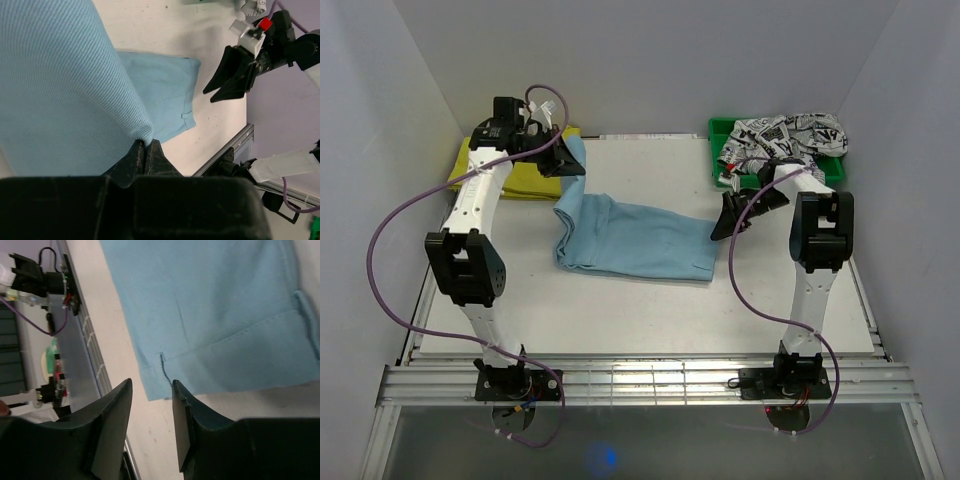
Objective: Fold and stack the trousers
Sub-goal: Fold the trousers
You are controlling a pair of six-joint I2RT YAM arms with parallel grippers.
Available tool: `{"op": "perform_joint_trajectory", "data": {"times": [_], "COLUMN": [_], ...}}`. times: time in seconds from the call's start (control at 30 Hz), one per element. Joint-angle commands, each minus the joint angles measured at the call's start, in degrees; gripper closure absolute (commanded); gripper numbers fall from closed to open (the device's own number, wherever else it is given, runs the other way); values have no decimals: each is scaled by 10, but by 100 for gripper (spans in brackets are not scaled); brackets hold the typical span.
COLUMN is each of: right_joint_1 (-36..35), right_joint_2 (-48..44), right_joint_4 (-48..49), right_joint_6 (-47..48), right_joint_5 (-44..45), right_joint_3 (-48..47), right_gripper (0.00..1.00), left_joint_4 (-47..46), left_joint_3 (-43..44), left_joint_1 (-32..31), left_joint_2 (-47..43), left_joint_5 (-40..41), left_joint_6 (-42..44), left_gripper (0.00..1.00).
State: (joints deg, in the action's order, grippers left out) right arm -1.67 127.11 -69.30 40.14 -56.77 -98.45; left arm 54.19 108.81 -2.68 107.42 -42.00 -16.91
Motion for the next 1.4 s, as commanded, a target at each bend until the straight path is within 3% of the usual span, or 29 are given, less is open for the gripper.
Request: {"op": "perform_joint_trajectory", "data": {"times": [0.0,0.17,0.2,0.3,0.43,0.73,1.37], "right_joint_1": [-3,-18,-18,-21,-25,-32,-33], "right_joint_2": [-24,2,4,22,32,24,28], "right_joint_4": [-11,133,170,236,246,283,297], "right_joint_6": [7,-70,-127,-186,-203,-240,-257], "right_joint_5": [-67,16,24,39,47,61,59], "right_joint_3": [68,162,170,159,151,165,165], "right_gripper": [57,66,68,69,71,73,74], "left_joint_4": [-42,-72,-76,-87,-95,-167,-218], "left_joint_3": [32,43,44,46,59,28,57], "left_joint_1": [-34,-86,-94,-123,-166,-267,-345], "left_joint_2": [-6,10,13,19,36,64,187], "left_joint_5": [27,46,53,76,132,162,183], "left_joint_6": [-51,-80,-83,-100,-132,-211,-330], "left_gripper": [100,100,100,100,100,100,100]}}
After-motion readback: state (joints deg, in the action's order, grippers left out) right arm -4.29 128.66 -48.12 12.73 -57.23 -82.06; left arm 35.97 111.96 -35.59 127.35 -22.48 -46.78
